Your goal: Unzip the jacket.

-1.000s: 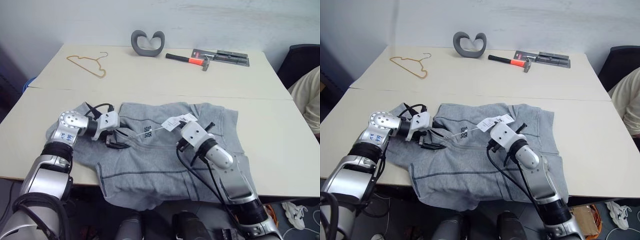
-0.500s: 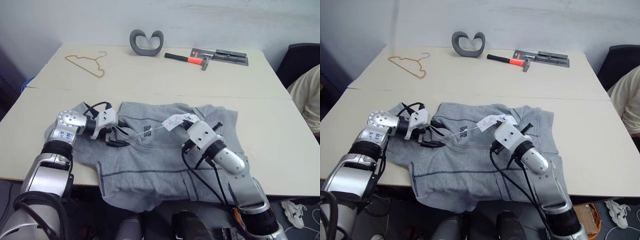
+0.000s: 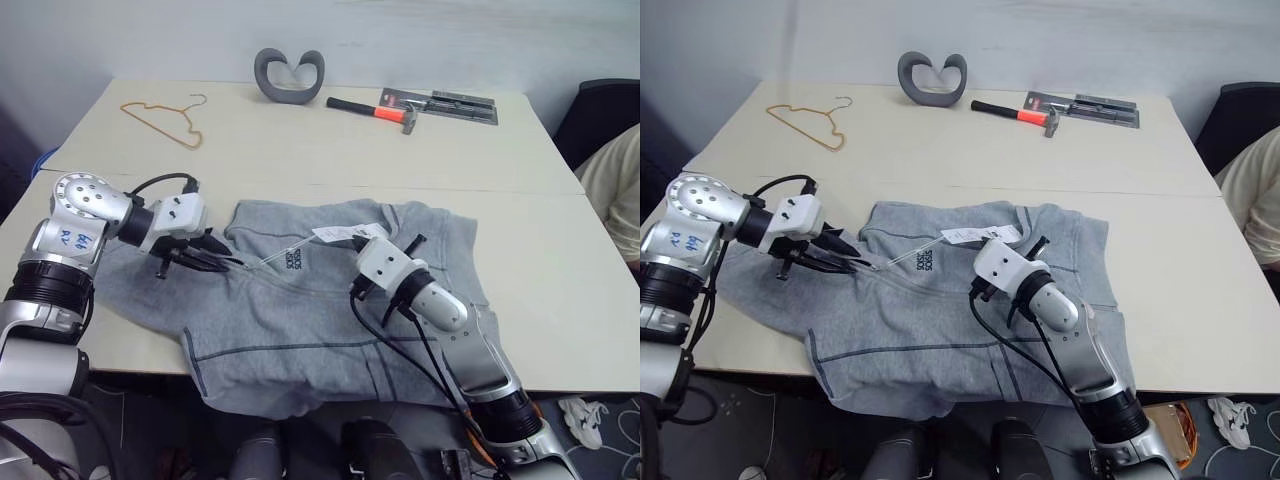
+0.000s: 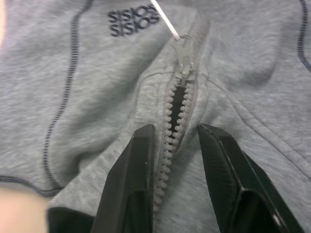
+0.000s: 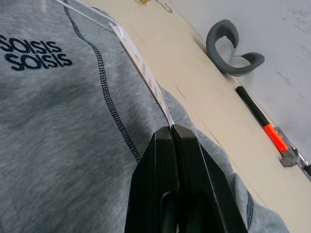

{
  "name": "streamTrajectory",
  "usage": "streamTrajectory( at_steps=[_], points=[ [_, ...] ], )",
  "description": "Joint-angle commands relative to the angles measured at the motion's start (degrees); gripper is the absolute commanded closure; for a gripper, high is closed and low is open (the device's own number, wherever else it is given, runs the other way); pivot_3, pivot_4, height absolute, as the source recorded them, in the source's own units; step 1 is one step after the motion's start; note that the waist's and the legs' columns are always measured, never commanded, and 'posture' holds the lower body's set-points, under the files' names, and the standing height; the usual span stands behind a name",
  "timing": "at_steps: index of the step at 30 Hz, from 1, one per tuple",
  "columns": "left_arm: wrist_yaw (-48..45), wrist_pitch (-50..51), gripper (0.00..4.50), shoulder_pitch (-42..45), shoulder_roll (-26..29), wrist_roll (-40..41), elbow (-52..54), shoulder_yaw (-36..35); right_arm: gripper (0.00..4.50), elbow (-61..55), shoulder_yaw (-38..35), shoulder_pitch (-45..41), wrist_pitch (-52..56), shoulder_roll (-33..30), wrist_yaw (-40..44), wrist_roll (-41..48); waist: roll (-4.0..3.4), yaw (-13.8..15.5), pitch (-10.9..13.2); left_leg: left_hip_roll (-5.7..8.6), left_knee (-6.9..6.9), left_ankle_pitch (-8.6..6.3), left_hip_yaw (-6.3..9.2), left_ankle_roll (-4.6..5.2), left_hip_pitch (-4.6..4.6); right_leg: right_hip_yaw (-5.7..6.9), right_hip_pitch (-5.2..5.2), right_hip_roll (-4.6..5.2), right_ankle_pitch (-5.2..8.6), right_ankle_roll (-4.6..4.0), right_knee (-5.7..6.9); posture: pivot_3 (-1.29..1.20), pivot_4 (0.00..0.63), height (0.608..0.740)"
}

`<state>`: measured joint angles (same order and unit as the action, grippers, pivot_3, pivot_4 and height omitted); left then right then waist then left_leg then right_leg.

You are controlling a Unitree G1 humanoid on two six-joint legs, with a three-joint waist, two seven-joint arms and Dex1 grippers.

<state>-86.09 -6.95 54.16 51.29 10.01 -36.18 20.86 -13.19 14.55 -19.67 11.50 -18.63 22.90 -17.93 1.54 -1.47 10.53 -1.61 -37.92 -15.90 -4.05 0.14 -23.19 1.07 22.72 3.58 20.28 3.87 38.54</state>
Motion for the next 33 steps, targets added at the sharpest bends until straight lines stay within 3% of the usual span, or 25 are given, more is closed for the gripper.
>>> streamTrajectory(
  at_steps=[1,7,15,22,30,33],
  points=[
    [-6.4,-4.7,2.94,3.7,-2.6,-1.2,-2.3,1.5,4.5,-1.3,-0.8,-0.5,-1.0,-0.6,0.0,0.2,0.01,0.0,0.0,0.01,-0.01,0.0,0.0,0.0,-0.01,0.0,0.0,0.01,0.0,0.0,-0.01,0.0,0.15,0.74],
    [-5.3,-10.6,2.94,7.8,-8.3,-4.5,-9.0,0.6,4.5,-1.5,-0.9,-0.6,-0.6,-0.8,-0.1,0.0,0.01,-0.2,0.0,0.02,-0.02,0.02,-0.02,-0.03,-0.02,0.01,0.0,-0.01,0.0,0.0,-0.02,0.0,0.15,0.74],
    [-6.3,-16.6,2.94,3.5,-8.1,-10.2,-11.5,6.4,4.5,-2.6,-1.4,-0.7,-0.2,-1.2,-0.2,0.0,0.02,-0.3,0.0,-0.01,-0.02,0.04,-0.04,-0.06,0.0,-0.03,0.03,-0.04,0.0,0.0,0.02,0.0,0.15,0.74],
    [6.5,-23.4,2.94,3.8,-11.0,-21.3,-23.7,9.1,4.5,-7.5,-3.5,1.4,1.6,-2.6,0.2,0.2,-0.04,-0.1,0.0,0.0,-0.03,-0.04,-0.03,0.08,0.17,-0.01,-0.15,-0.03,0.0,0.0,-0.01,0.0,0.15,0.74],
    [12.2,-24.3,2.94,4.2,-11.7,-24.9,-31.9,8.5,4.5,-16.6,-10.9,9.9,6.9,-4.4,-1.1,0.7,-0.5,-0.1,-0.4,0.05,0.79,-0.14,-0.03,0.27,2.17,-0.02,-2.03,0.03,-0.02,-0.01,-0.66,0.0,0.15,0.74],
    [12.1,-24.5,2.94,4.0,-11.3,-25.0,-32.6,8.1,4.5,-19.0,-15.2,12.3,9.7,-3.3,-1.7,2.8,-0.79,-0.2,-0.7,0.02,0.84,-0.16,-0.02,0.23,2.2,-0.02,-2.05,0.02,-0.02,-0.02,-0.7,0.0,0.15,0.74]
  ],
)
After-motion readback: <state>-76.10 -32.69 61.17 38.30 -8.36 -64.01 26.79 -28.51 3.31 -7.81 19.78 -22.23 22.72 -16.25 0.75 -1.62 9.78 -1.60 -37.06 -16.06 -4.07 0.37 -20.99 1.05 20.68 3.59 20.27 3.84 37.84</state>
